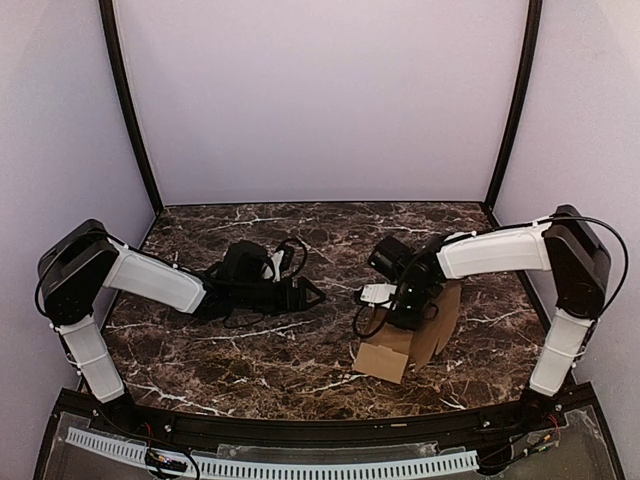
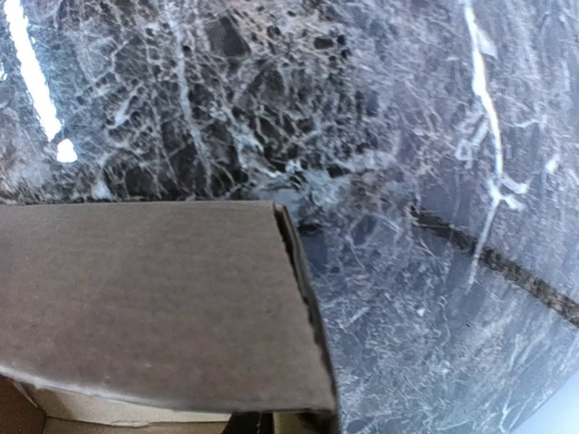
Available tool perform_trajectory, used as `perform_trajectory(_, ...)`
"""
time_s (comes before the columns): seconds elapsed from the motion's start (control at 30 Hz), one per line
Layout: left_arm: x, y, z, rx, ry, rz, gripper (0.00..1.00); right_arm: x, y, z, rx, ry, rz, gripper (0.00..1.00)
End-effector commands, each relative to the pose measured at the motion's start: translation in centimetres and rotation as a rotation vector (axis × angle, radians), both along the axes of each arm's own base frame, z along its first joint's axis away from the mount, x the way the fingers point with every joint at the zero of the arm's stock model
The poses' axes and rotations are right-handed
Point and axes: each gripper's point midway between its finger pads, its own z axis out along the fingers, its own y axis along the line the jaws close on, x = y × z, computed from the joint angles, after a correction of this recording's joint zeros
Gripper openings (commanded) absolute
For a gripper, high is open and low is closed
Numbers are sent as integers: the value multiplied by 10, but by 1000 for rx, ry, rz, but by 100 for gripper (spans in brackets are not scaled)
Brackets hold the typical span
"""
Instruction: Fold the paper box
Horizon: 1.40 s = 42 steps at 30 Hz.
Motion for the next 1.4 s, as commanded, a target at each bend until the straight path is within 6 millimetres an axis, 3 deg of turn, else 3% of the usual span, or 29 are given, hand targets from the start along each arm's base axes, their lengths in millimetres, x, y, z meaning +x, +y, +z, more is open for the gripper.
perform_trajectory(0.0, 3, -2, -1, -1, 4, -6, 84, 25, -7, 21, -47, -227, -21, 5)
perform_trajectory(0.17, 8, -9, -4, -34, 9, -4, 83, 27, 17, 68, 98, -257, 29, 1)
perform_trajectory(0.3, 18, -27, -12, -81, -5, -27, 82, 24, 41, 103, 253, -230, 52, 0)
perform_trajectory(0.43, 25, -53, -3, -244, -15, -71, 80, 19, 59, 123, 356, -203, 73, 0)
perform_trajectory(0.47, 28, -60, 9, -293, -31, -75, 80, 18, 61, 126, 370, -204, 75, 0)
perform_trajectory(0.5, 28, -62, 6, -307, -24, -81, 80, 18, 63, 127, 382, -200, 80, 0)
perform_trajectory(0.67, 29, -78, 31, -429, -47, -108, 80, 17, 73, 123, 409, -168, 87, 0)
perform_trajectory(0.83, 18, -85, 48, -503, -50, -156, 79, 21, 74, 117, 409, -181, 73, 0)
perform_trajectory(1.37, -5, -107, 62, -532, -30, -233, 69, 62, 80, 123, 447, -343, -83, 0)
